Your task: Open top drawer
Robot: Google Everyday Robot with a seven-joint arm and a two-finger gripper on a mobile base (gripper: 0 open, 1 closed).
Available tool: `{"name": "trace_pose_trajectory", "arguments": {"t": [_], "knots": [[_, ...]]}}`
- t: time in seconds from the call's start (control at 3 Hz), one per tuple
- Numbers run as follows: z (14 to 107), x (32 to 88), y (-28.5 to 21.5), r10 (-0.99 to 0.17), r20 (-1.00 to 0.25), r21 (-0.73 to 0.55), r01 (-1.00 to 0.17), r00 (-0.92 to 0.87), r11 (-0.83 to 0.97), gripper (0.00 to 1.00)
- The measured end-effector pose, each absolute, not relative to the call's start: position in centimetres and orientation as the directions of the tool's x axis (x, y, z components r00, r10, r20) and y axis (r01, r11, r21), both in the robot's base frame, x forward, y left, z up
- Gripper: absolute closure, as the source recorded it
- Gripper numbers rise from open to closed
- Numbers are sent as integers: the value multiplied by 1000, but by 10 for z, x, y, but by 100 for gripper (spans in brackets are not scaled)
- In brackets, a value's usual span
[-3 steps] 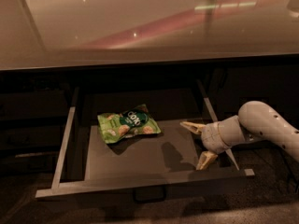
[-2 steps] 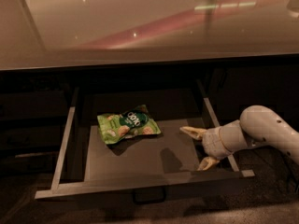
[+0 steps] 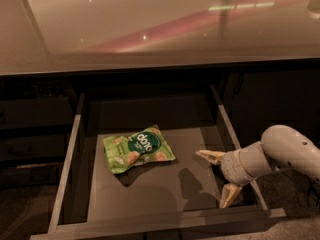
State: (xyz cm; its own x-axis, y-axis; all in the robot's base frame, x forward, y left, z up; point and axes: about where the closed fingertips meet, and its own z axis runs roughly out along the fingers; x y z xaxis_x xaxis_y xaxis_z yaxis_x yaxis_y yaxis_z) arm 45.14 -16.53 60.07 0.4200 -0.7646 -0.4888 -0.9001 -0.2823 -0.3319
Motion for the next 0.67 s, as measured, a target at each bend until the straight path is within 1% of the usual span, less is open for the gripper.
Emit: {"name": "trace_pose_trajectory", "arguments": {"t": [0.33,0.67], "knots": [[601,452,-165,-765,-489,-332,-900,420,-282,0],[608,466,-162,-761,-506,-329,-906,406,-265,0]]}}
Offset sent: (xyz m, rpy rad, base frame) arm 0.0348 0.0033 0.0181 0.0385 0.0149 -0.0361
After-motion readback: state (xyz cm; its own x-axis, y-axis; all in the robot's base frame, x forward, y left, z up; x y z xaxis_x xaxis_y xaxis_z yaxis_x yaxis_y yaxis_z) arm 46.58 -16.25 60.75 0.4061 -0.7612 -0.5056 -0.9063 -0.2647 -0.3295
